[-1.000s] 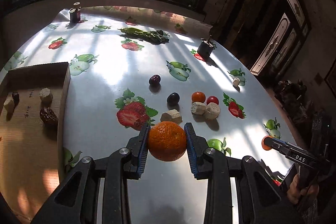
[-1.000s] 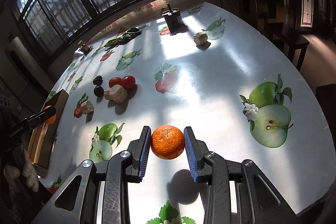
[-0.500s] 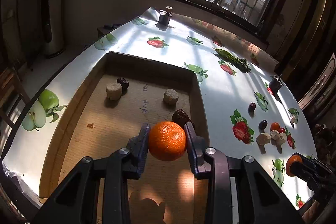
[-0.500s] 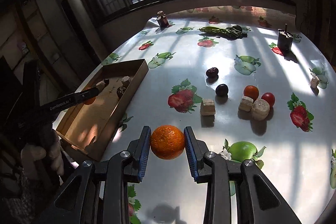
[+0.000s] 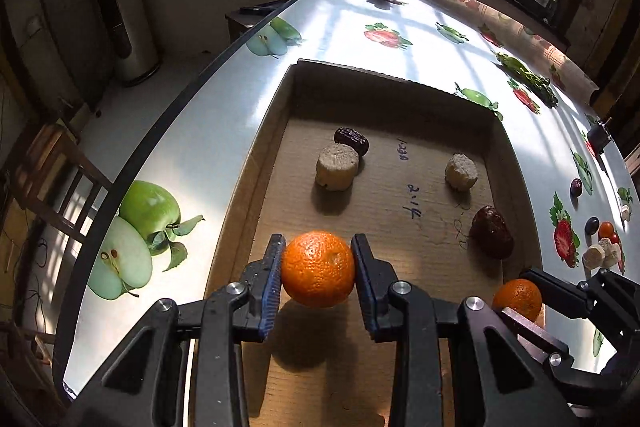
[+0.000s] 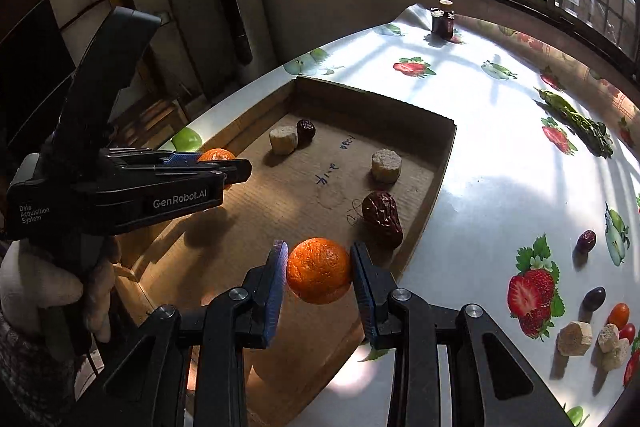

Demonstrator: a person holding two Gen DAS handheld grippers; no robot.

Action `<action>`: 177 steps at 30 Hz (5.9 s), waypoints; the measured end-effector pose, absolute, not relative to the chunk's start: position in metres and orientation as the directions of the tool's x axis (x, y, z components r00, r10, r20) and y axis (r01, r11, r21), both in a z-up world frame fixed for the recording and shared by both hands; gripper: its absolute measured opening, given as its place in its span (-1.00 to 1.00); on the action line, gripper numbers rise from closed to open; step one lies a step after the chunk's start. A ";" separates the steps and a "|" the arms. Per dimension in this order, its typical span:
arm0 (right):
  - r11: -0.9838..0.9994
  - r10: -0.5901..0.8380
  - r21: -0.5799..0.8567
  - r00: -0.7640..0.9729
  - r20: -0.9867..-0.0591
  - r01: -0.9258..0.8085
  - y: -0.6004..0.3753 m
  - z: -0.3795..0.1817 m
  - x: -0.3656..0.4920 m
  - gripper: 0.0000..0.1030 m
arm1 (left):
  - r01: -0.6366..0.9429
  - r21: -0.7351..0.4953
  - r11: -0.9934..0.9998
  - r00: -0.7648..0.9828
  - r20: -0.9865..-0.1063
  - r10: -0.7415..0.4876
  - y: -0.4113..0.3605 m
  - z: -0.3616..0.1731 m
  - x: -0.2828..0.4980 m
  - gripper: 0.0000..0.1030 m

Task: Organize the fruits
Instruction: 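Carry both oranges into the box and open both tools, then move both open tools back over the remaining food, then grasp a beige cube with the left tool while the right tool grasps a round rice cake, then carry the cube and rice cake into the box and open both tools, then move both open tools out of the box back over the food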

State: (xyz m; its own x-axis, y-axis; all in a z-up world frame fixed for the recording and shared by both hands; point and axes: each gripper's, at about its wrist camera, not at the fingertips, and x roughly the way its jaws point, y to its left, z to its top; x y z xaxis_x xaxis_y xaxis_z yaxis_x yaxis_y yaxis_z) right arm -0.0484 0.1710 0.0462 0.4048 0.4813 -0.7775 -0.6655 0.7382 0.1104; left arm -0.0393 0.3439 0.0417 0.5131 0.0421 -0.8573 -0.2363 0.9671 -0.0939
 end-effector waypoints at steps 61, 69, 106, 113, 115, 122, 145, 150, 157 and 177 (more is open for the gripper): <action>0.938 0.332 0.327 0.578 -0.746 -0.116 -0.159 0.009 -0.001 0.05 | 0.316 -0.194 0.929 0.504 -0.795 -0.338 0.039 0.018 0.003 0.34; 0.948 0.307 0.295 0.588 -0.748 -0.120 -0.153 0.006 -0.002 -0.24 | 0.335 -0.245 0.910 0.517 -0.760 -0.395 0.039 0.014 0.007 -0.29; 0.822 0.512 0.224 0.506 -0.694 -0.524 0.062 0.079 -0.067 -0.23 | -0.299 -0.169 0.939 0.659 -0.748 0.075 0.314 0.048 -0.099 -0.28; 0.748 0.519 0.172 0.404 -0.753 -0.640 0.150 0.049 -0.072 -0.23 | -0.349 -0.212 0.913 0.630 -0.775 0.061 0.352 0.030 -0.100 -0.28; 0.744 0.509 0.169 0.385 -0.770 -0.647 0.161 0.040 -0.070 -0.23 | -0.342 -0.205 0.917 0.634 -0.771 0.064 0.350 0.029 -0.100 -0.28; 0.744 0.483 0.156 0.361 -0.798 -0.650 0.176 0.026 -0.068 -0.22 | -0.324 -0.187 0.928 0.636 -0.769 0.067 0.344 0.028 -0.095 -0.28; 0.767 0.518 0.154 0.459 -0.722 -0.623 0.137 0.057 -0.088 0.23 | -0.342 -0.113 0.933 0.713 -0.678 0.179 0.310 0.087 -0.124 0.60; 0.795 0.505 0.148 0.506 -0.699 -0.588 0.092 0.067 -0.092 0.33 | -0.253 -0.103 0.962 0.736 -0.666 0.122 0.272 0.103 -0.125 0.60; 0.886 0.417 0.160 0.597 -0.686 -0.435 -0.016 0.071 -0.084 0.35 | -0.122 -0.099 0.988 0.735 -0.678 0.023 0.211 0.108 -0.117 0.60; 0.948 0.275 0.313 0.621 -0.734 -0.049 -0.190 0.044 0.007 -0.24 | 0.280 -0.081 0.957 0.658 -0.710 -0.252 0.039 0.077 -0.041 0.33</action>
State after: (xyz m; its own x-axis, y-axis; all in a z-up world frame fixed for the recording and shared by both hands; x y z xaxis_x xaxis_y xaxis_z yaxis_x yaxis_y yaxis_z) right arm 0.0069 -0.1904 0.0437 0.6209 0.2747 -0.7342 -0.0493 0.9484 0.3132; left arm -0.0408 0.0394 0.0766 0.6577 -0.2524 -0.7097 0.2799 0.9566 -0.0808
